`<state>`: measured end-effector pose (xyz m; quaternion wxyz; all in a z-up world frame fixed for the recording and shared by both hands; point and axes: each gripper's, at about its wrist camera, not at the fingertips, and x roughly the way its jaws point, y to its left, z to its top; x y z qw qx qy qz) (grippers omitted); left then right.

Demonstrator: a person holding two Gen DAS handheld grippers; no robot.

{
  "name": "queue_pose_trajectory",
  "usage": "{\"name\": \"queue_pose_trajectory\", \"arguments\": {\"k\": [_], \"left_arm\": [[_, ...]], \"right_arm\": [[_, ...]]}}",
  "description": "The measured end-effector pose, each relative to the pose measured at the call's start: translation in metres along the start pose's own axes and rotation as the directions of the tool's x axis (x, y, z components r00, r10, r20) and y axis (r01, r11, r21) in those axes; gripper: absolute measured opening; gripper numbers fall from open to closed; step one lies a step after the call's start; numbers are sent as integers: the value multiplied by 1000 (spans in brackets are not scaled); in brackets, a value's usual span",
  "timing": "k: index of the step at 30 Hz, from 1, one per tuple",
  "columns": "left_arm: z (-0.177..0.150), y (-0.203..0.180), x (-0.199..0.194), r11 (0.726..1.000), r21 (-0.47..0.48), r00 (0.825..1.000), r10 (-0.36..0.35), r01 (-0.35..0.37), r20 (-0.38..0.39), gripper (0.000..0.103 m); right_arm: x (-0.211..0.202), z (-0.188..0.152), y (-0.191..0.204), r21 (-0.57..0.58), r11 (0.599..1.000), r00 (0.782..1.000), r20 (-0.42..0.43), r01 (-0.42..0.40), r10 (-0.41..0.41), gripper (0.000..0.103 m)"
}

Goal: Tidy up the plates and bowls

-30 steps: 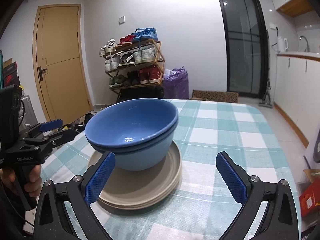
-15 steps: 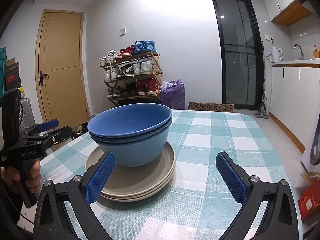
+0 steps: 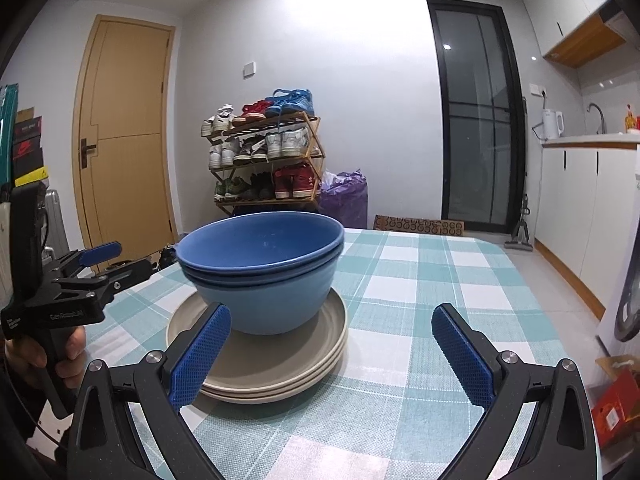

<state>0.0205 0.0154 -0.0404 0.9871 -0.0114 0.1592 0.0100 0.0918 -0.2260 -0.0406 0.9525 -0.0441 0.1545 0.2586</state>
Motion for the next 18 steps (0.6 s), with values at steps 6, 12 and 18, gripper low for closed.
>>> {"name": "queue_pose_trajectory", "arguments": {"k": [6, 12, 18], "left_arm": [[1, 1, -1, 1000, -11, 1000, -10, 10, 5, 103], [2, 0, -2, 1000, -8, 1000, -15, 15, 6, 103], [2, 0, -2, 1000, -11, 1000, -10, 10, 4, 103]], "right_arm": [[0, 0, 5, -22, 1000, 1000, 7, 0, 0, 102], [0, 0, 5, -25, 1000, 1000, 8, 0, 0, 102], [1, 0, 5, -22, 1000, 1000, 7, -1, 1, 102]]}}
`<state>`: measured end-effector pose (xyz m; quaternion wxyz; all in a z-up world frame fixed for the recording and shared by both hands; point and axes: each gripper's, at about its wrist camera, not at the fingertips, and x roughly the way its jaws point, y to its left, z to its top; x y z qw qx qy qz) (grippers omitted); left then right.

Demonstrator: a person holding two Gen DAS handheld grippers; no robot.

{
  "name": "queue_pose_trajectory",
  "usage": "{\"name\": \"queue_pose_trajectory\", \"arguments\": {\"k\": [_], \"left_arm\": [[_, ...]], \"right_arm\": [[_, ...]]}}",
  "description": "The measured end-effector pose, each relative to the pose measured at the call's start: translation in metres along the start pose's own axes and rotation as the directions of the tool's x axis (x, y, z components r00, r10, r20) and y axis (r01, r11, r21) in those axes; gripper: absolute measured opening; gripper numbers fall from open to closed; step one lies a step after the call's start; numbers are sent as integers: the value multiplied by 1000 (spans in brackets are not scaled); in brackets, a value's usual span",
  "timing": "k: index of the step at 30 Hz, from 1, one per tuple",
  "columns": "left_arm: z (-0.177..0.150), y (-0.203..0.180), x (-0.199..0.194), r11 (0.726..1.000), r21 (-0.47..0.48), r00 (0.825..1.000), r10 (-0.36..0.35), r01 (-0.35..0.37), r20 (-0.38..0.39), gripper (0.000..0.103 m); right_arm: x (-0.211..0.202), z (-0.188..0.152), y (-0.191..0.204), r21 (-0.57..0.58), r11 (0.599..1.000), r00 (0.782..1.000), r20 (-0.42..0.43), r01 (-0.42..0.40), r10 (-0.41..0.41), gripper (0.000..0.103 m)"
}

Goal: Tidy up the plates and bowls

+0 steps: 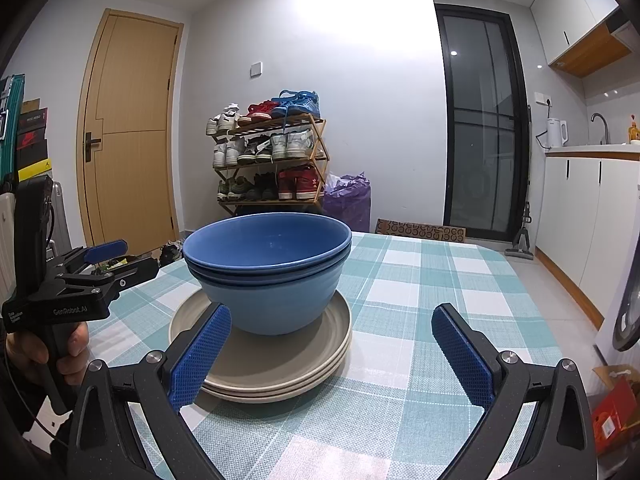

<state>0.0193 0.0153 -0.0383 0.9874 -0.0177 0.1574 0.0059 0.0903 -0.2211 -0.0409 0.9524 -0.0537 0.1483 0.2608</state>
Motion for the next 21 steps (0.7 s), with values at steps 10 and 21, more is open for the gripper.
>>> {"name": "queue_pose_trajectory", "arguments": {"k": [10, 21], "left_arm": [[0, 0, 0, 1000, 2, 1000, -1, 1, 0, 103], [0, -2, 0, 1000, 6, 1000, -3, 3, 0, 103]], "right_arm": [[0, 0, 0, 1, 1000, 1000, 0, -2, 2, 102], [0, 0, 0, 3, 1000, 1000, -1, -2, 2, 102]]}}
